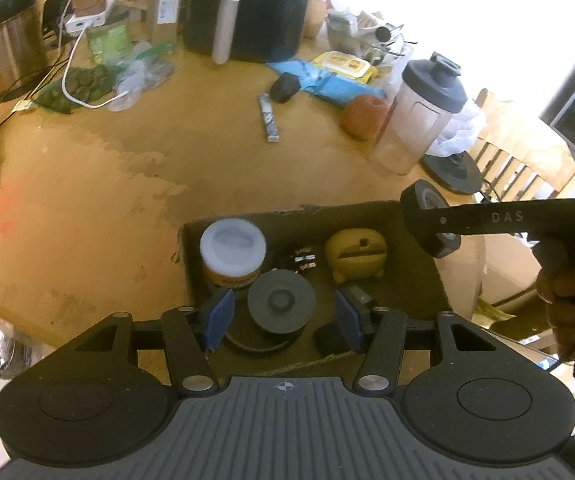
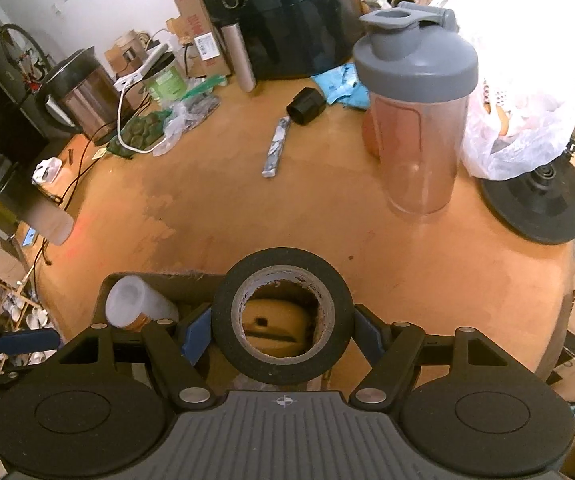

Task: Organize rigid objects
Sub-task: 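Carry the tape roll with the right gripper over the box while the left gripper carries the black block, then lower the tape roll and black block into the box and open both grippers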

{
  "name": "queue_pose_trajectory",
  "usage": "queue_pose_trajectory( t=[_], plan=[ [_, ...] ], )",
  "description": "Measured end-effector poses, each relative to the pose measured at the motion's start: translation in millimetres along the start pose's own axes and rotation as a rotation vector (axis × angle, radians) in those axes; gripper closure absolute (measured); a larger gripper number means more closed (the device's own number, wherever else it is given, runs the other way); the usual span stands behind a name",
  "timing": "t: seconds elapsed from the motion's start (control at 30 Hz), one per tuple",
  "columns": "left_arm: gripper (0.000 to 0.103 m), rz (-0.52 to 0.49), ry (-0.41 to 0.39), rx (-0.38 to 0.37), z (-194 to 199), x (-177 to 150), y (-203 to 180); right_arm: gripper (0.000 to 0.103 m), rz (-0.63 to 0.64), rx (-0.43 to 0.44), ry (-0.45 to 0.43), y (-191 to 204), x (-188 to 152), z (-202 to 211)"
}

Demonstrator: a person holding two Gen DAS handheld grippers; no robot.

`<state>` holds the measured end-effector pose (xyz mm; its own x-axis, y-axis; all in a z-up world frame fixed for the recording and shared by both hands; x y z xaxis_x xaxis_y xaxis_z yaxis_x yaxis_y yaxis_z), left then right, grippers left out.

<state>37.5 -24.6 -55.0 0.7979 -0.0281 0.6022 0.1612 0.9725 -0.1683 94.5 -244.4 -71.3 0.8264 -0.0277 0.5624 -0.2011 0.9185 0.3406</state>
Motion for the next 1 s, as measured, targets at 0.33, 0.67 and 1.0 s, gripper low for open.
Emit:
queue_pose_trajectory(
  t=[0.33,0.67,1.0],
  plan=[
    [0.048,0.041,-0.012,0.033,9,-8,7,0.028,0.047,0.054,0.019,23,-6,-1],
    [0.048,0.078,-0.015,0.066,15,-15,18,0.028,0.093,0.103,0.033,47,-5,0],
    [0.048,0.1,-0.01,0.084,17,-18,25,0.006,0.141,0.091,0.065,56,-13,-6]
  ],
)
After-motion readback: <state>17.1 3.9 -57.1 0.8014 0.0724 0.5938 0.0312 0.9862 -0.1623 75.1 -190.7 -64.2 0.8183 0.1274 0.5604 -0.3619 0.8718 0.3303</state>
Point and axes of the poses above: each gripper's, at about its wrist camera, not at the fingertips, and z roughly against the way its jaws point, y to its left, x to its top, the point moved 7 cm from there along -z, roughly the way its jaws point, and after that the axes turned 6 degrees about -y, right-handed, at the moved point
